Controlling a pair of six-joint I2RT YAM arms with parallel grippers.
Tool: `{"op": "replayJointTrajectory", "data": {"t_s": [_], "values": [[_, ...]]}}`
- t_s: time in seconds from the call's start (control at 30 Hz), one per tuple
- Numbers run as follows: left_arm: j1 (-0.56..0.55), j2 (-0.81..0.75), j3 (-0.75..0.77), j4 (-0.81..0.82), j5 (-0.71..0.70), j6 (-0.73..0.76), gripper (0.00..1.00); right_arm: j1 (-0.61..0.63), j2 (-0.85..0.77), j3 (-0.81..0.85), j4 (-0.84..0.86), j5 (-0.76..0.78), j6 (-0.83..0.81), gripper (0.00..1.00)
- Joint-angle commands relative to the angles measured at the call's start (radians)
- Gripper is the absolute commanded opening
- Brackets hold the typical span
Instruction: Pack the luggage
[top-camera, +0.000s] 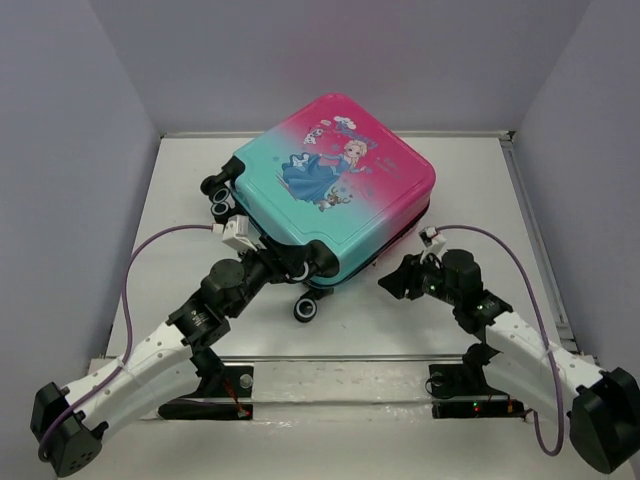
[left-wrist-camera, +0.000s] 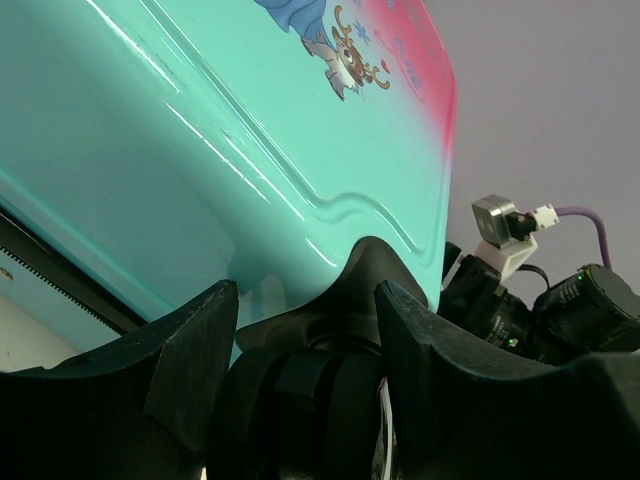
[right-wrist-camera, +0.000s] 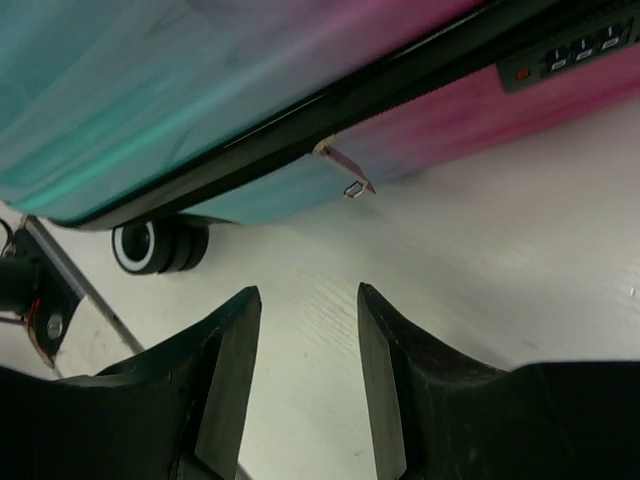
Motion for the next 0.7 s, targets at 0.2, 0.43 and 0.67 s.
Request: {"op": "replayJointTrajectory", "data": {"t_s": [0.2, 0.43, 0.67], "values": [[-0.007, 0.021, 0.021, 0.004, 0.055, -0.01, 0.06, 0.013, 0.338, 0.03, 0.534, 0.065, -0.148, 0.47], [-0.009, 0.016, 0.038, -0.01, 0.047, -0.022, 0.06, 0.013, 0.43, 0.005, 0.732, 0.115, -0.204, 0.47], [-0.007, 0.029, 0.035, 0.001, 0.041, -0.037, 0.06, 0.013, 0.538, -0.05, 1.013, 0.085, -0.162, 0.34]]}}
